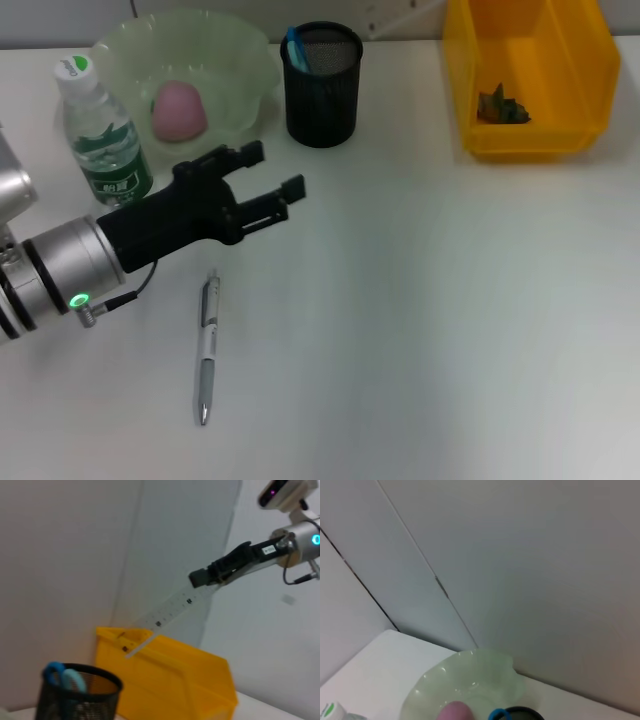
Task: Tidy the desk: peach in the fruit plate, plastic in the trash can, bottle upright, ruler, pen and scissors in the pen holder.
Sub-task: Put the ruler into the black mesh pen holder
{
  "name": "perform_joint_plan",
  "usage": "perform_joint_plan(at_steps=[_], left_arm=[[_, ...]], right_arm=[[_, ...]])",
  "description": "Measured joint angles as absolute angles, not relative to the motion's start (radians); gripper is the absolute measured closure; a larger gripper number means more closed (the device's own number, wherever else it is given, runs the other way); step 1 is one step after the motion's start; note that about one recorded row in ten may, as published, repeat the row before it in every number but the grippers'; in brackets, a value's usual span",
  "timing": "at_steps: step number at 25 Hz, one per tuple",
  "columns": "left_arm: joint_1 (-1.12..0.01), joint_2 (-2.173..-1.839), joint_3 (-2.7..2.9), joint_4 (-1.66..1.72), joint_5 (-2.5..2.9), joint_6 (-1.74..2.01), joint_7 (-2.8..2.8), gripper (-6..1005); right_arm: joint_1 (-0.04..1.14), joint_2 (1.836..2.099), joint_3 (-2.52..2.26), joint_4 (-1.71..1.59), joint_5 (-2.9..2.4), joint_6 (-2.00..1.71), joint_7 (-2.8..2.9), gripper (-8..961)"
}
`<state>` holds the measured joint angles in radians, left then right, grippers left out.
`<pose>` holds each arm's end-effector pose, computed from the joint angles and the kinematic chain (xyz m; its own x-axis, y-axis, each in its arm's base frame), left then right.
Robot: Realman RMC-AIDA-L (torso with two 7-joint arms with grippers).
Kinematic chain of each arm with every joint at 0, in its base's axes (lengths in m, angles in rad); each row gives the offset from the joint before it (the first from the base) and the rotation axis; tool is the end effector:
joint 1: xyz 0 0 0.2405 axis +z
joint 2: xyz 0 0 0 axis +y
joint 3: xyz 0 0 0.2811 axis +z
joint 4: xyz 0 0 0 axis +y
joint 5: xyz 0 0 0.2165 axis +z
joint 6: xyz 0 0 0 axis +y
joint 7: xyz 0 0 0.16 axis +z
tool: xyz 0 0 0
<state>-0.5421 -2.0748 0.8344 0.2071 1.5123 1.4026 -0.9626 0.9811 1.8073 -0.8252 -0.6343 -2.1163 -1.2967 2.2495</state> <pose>-0.2790 0.3426 -0.0768 0.6440 0.2474 0.7239 0.5437 -0.8137 -0.2056 0.1571 0.5138 0.0796 0.6528 -0.6149 -0.4424 -0.7447 -0.6278 -0.2264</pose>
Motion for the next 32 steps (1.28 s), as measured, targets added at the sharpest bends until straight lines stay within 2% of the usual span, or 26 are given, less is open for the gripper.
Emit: perform_joint_plan(at_steps=[7, 11, 24, 32], left_arm=[[-0.51, -2.079, 0.834, 0.185, 1.448, 1.382, -0.948, 196], [-0.501, -2.078, 0.836, 0.182, 1.443, 1.381, -0.947, 196], [-0.498, -2.077, 0.845, 0.16, 1.45, 1.386, -0.947, 196], [-0.498, -2.078, 0.845, 0.157, 1.45, 1.389, -0.946, 197]], right_arm=[[1.059, 1.813, -0.832, -0.543, -2.157, -1.244, 2.271, 911], [1.086, 1.836, -0.833, -0.526, -2.197, -1.221, 2.28, 909], [1.108, 1.878, -0.845, -0.514, -2.249, -1.132, 2.304, 903], [1.14, 1.889, -0.845, -0.463, -2.286, -1.092, 2.313, 900]])
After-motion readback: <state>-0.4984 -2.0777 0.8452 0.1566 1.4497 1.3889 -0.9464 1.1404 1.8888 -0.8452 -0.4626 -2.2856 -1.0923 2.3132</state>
